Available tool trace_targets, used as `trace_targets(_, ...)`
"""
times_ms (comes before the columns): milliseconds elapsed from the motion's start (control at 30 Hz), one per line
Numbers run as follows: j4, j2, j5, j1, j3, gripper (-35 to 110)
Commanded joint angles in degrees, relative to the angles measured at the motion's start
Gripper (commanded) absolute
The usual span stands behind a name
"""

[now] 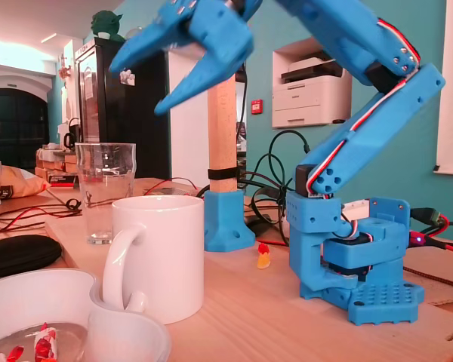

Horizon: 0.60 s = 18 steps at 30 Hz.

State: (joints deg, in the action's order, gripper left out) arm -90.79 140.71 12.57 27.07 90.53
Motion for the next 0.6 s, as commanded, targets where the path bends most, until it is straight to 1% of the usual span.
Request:
trace_targets(0, -3.7, 9.1, -0.2, -7.0, -5.7, 32)
trace_targets(100, -1.7, 16.3, -3.2, -16.9, -2.6, 32)
trace_targets(233, 11.2, 21.1, -8.8, -26.4, 7.6, 32)
trace_targets(400, 25.8, 31.0, -15.1, -30.6, 25.1, 32)
trace_targets(567, 38.2, 46.3, -15.5, -30.7, 46.9, 32)
